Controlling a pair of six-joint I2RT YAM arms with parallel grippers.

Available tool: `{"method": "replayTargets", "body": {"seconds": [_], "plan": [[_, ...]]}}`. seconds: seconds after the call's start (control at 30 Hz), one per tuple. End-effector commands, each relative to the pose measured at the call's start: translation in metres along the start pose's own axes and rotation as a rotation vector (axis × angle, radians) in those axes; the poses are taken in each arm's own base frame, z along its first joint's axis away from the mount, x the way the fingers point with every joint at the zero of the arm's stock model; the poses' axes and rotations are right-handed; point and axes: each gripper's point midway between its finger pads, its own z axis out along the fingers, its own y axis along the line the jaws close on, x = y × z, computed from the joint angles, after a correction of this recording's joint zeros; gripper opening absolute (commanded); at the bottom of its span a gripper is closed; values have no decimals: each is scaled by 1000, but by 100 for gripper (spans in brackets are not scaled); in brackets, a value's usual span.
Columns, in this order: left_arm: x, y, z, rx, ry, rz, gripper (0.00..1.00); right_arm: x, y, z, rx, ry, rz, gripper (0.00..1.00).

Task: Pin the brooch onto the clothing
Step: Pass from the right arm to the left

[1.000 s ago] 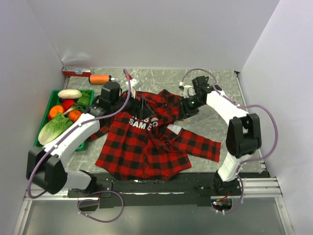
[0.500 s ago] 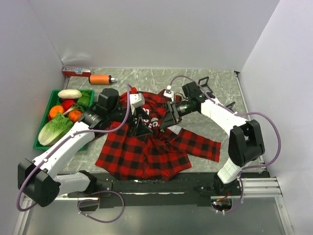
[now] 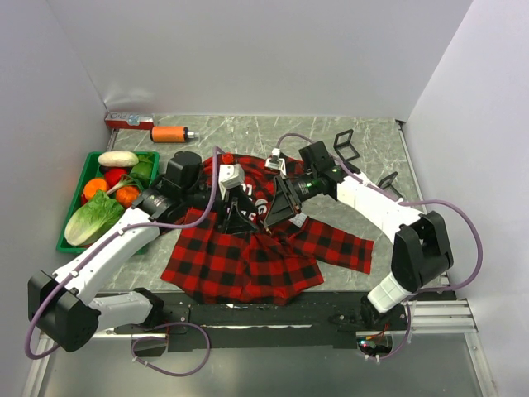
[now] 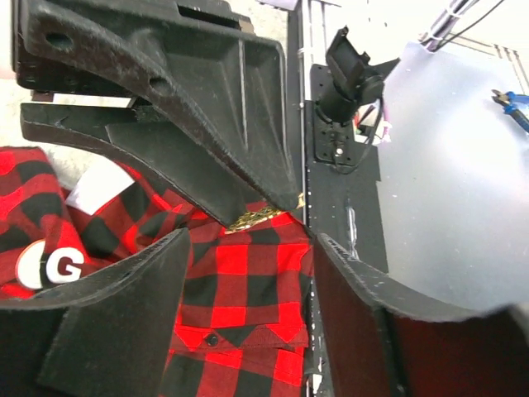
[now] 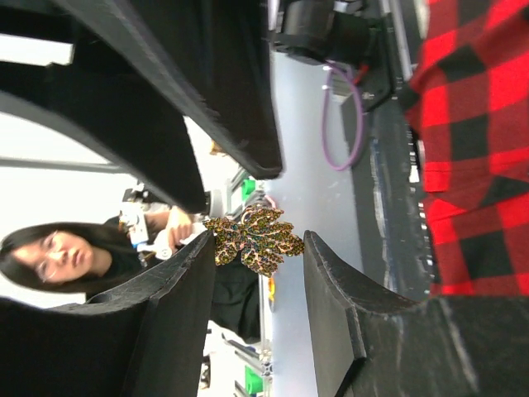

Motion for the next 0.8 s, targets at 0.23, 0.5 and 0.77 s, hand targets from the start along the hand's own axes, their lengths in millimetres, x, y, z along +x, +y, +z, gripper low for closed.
{"method": "replayTargets", "body": {"seconds": [0.23,0.5,0.77], "plan": [[-19,-33,1,171,-77,64,55,8,41,3,-98,37,-59,22],[-17,-41,6,217,-73,51,47,12,44,7,-111,53,-59,22],[-15,-48,9,246,-59,53,34,11,49,6,-129,54,-69,22]]}}
